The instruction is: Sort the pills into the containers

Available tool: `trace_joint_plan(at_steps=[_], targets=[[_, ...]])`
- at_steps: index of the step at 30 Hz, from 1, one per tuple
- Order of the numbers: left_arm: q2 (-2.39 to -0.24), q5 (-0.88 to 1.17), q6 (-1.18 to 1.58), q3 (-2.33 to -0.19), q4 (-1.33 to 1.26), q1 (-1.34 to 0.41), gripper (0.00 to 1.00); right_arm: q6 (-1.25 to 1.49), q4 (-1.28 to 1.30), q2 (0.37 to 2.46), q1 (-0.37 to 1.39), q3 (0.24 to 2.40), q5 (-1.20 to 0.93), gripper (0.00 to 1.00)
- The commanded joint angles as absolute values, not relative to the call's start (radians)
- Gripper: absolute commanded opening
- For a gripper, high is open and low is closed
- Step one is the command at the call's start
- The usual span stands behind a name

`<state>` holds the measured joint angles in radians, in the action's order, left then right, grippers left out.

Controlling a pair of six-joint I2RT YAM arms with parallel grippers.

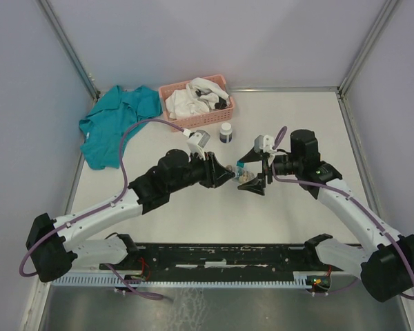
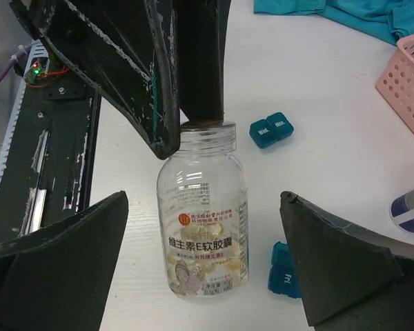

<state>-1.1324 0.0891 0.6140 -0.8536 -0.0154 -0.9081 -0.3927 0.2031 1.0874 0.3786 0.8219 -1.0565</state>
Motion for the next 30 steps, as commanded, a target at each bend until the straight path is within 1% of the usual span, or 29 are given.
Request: trace_joint_plan(at_steps=[1,30], targets=[[-1.112,0.067,0.688,-0.845,-0.145,-0.924,0.03,-0.322,0.083,1.085,0.398,0.807,-1.013,0.99],[-1.109,0.066,0.709,-0.851,-0.167,-0.935,0.03,-0.367,0.139,1.109,0.441,0.831,-0.992,0.75]])
